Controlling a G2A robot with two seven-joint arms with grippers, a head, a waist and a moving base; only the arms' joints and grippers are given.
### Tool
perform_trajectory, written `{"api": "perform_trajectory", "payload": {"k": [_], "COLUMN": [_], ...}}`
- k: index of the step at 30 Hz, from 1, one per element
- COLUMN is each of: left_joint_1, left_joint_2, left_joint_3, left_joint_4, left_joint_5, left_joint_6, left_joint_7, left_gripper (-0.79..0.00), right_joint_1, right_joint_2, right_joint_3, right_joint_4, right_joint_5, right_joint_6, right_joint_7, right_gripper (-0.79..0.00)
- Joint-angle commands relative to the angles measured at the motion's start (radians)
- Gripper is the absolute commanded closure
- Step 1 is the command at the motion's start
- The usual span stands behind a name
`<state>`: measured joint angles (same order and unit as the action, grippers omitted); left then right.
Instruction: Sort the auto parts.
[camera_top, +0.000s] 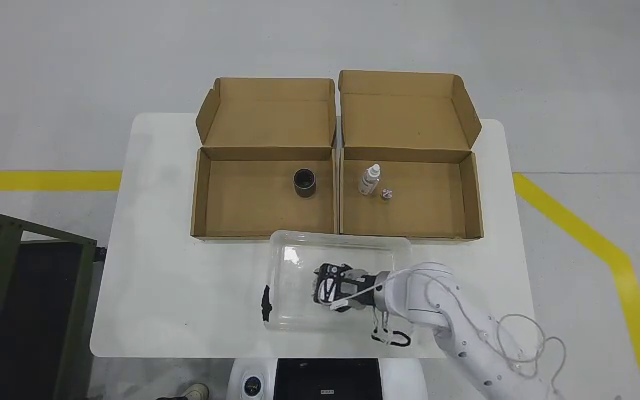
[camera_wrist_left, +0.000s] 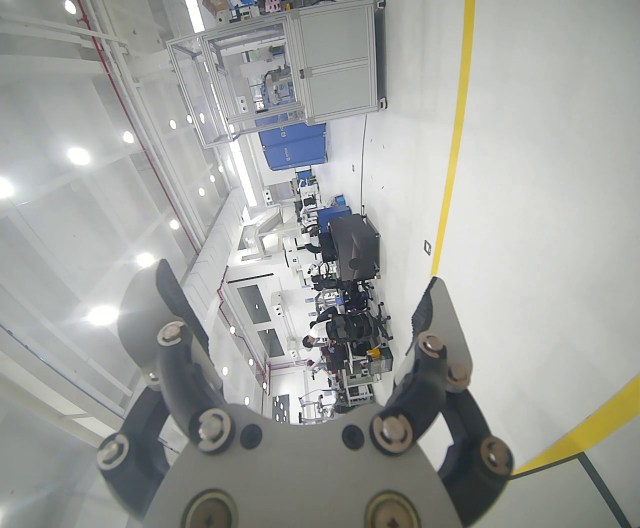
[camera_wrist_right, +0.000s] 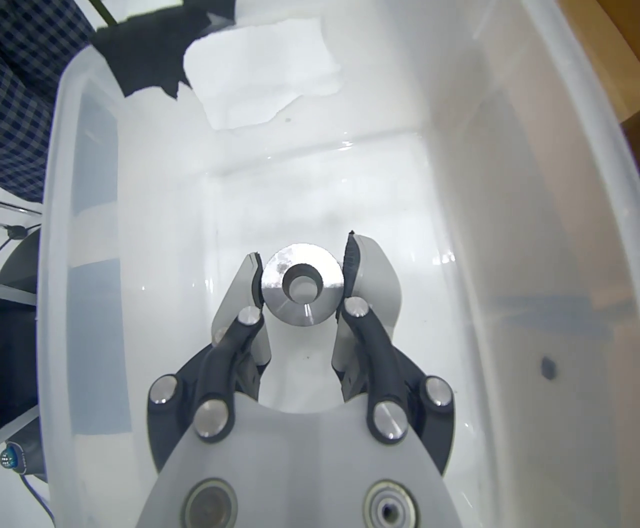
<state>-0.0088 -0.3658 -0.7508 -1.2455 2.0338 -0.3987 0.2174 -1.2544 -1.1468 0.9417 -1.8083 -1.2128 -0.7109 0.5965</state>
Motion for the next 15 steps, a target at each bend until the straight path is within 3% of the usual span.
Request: {"api": "perform_trajectory", "payload": {"k": [1,15], "left_joint_1": [0.000,0.000], "left_joint_2": [0.000,0.000], "left_joint_3": [0.000,0.000], "left_joint_4": [0.000,0.000], "left_joint_5": [0.000,0.000], "left_joint_6": [0.000,0.000], "left_joint_7": [0.000,0.000], "left_gripper": [-0.785,-0.785], "right_joint_1": [0.002,0.013], "right_joint_2": [-0.001,-0.008], "right_joint_3": [0.007,0.062], "right_joint_4": [-0.003,-0.083], "right_joint_5": [0.030,0.291], "right_joint_6": [0.022,0.172], "right_joint_7": [-0.005,-0.054], "right_gripper": [0.000,0.000]}}
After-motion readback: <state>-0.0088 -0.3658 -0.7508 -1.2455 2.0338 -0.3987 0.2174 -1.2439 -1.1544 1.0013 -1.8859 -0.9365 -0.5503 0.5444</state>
